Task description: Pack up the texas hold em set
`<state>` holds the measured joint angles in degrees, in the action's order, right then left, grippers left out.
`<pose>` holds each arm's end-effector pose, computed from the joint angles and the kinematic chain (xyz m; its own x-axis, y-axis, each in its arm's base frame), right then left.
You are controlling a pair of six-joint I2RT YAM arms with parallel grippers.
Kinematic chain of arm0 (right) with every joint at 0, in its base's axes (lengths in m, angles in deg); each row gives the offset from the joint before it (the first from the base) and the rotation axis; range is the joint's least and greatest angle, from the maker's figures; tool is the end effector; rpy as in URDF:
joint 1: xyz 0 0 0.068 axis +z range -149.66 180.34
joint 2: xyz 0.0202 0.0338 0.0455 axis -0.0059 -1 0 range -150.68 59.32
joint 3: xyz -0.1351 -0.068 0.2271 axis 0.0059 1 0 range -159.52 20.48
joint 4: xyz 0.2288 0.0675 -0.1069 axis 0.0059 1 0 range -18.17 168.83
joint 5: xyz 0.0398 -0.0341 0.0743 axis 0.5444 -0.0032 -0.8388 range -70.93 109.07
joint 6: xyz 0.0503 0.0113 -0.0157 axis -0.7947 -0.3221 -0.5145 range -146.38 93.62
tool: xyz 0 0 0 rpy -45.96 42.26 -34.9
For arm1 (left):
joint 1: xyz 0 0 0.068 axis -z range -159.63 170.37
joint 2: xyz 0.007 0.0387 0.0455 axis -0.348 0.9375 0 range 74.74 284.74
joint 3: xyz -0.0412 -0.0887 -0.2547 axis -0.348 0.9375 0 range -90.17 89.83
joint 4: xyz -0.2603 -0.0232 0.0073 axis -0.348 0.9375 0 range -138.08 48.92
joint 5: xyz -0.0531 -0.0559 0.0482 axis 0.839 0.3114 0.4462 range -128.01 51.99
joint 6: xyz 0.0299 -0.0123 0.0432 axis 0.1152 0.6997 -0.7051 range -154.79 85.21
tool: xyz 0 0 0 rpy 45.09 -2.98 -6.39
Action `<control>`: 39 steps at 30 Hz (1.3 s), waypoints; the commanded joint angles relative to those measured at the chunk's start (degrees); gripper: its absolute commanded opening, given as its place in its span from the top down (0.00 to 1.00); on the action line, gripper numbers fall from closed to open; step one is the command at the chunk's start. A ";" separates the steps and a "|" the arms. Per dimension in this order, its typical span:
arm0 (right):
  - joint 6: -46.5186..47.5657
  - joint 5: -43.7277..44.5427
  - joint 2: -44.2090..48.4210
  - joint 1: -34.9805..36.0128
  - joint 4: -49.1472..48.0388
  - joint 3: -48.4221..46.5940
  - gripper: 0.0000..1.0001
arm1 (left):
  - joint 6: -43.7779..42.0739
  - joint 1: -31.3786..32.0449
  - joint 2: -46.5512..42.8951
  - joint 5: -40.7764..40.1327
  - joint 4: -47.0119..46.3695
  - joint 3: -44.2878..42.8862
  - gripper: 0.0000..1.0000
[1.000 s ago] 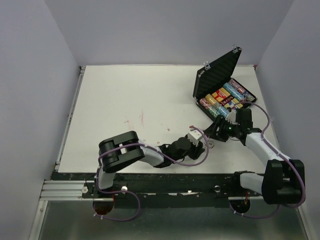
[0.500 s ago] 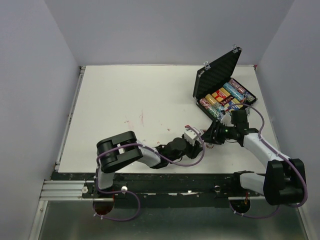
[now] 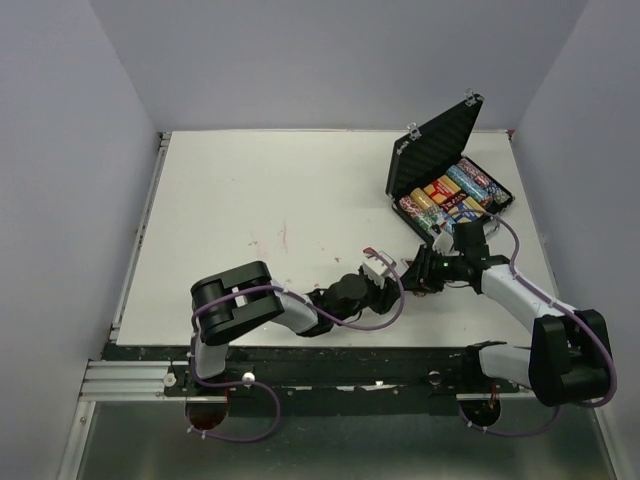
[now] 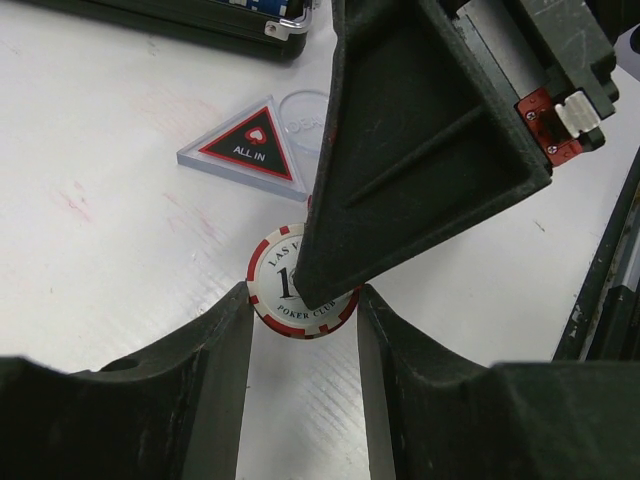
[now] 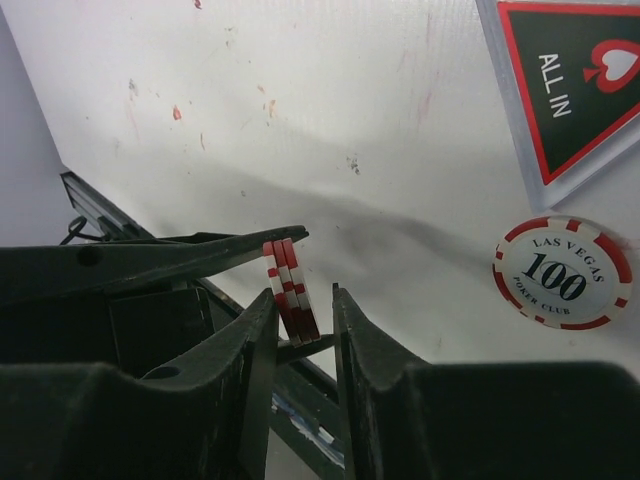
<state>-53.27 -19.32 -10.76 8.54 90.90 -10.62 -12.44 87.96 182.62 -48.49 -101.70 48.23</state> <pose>0.2068 0.0522 0.1679 -0.9468 0.2217 -0.2334 -0.0098 0.7048 0.7093 0.1435 -0.3313 0.1407 -0.3972 -0.0177 -0.9176 0.7465 0.5753 -0.3342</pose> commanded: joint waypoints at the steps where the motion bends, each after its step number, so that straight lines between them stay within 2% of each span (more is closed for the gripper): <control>1: 0.61 -0.02 -0.14 0.41 1.06 0.42 0.70 | 0.85 -0.36 -1.88 -1.47 -3.15 0.74 0.73; 5: 0.70 0.07 -0.58 0.49 1.06 0.24 0.83 | 0.85 -0.36 -1.88 -1.30 -3.15 0.74 0.73; 8: 0.79 1.03 -0.32 0.49 1.14 -0.02 0.99 | 1.03 -0.53 -1.97 -1.38 -2.89 0.74 0.70; 10: 0.18 3.48 0.73 0.49 0.80 -0.54 0.99 | 1.55 -0.71 -2.32 -1.04 -2.45 1.00 0.50; 12: -0.70 7.08 2.40 0.49 -0.26 -1.42 0.99 | 2.43 -1.14 -2.76 -0.51 -2.80 1.61 0.21; 13: -1.05 8.58 2.93 0.49 -0.61 -2.39 0.99 | 2.96 -1.15 -2.93 -0.51 -3.15 2.05 0.10; 15: -1.23 14.63 3.02 0.41 -0.44 -5.45 1.00 | 3.40 -1.50 -3.63 -0.86 -3.94 3.19 0.03; 21: 0.97 34.49 -1.45 -1.43 1.50 -18.11 0.99 | 3.67 -1.85 -6.88 -3.66 -4.29 6.80 0.01; 28: 0.17 44.70 -9.27 -12.24 -2.19 -25.94 0.99 | 2.35 -1.85 -8.38 -6.13 -5.53 9.09 0.01; 33: 1.93 54.64 -15.86 -16.37 -4.39 -29.98 0.99 | 1.12 -1.85 -7.07 -5.87 -6.22 8.30 0.01; 39: 1.85 59.74 -23.42 -18.58 -6.50 -35.17 0.99 | 0.07 -1.94 -5.57 -5.17 -7.90 8.21 0.01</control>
<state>-52.16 32.87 -30.50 -9.05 87.53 -41.65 -11.02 86.17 175.75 -52.95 -106.16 56.86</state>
